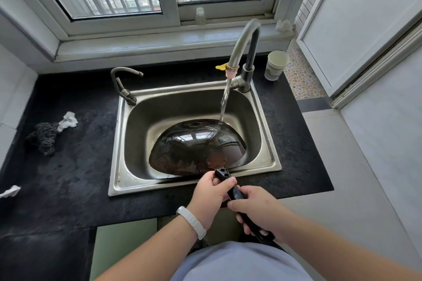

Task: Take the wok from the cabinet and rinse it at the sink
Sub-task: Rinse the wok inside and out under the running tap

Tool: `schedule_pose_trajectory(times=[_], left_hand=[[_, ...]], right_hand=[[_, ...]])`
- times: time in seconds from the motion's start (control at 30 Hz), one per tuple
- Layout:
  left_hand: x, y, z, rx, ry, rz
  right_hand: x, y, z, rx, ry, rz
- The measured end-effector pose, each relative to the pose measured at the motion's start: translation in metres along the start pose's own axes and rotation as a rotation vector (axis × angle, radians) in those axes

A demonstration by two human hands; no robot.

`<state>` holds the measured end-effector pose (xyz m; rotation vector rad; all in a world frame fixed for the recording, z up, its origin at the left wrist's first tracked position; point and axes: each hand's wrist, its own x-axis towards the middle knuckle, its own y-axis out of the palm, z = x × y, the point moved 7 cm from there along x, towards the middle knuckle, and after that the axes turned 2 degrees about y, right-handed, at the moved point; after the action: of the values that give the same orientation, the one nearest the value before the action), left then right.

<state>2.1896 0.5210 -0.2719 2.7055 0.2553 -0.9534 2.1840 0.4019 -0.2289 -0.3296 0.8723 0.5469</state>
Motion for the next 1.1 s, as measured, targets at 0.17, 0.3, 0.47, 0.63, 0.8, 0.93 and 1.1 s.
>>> schedule_pose_trajectory(times=[0.17, 0.3, 0.47, 0.63, 0.8, 0.93, 1.1], left_hand=[[0.000, -0.008, -0.014, -0.054, 0.035, -0.031], [0.002, -0.015, -0.023, -0.085, 0.045, -0.077], [0.002, -0.018, -0.035, -0.162, 0.053, -0.119], [0.009, -0.014, -0.043, -0.182, 0.050, -0.154], [0.023, -0.002, -0.038, -0.181, 0.023, -0.154], [0.034, 0.012, -0.033, -0.154, 0.006, -0.135], [0.040, 0.028, -0.027, -0.123, -0.016, -0.101]], right_hand=[[0.008, 0.003, 0.016, -0.017, -0.013, 0.043], [0.017, 0.004, 0.027, -0.044, -0.015, 0.085], [0.027, 0.002, 0.040, -0.069, 0.001, 0.111], [0.034, -0.006, 0.049, -0.069, 0.021, 0.135], [0.038, -0.021, 0.048, -0.060, 0.047, 0.123], [0.039, -0.035, 0.044, -0.034, 0.065, 0.104], [0.035, -0.049, 0.035, 0.027, 0.102, 0.078]])
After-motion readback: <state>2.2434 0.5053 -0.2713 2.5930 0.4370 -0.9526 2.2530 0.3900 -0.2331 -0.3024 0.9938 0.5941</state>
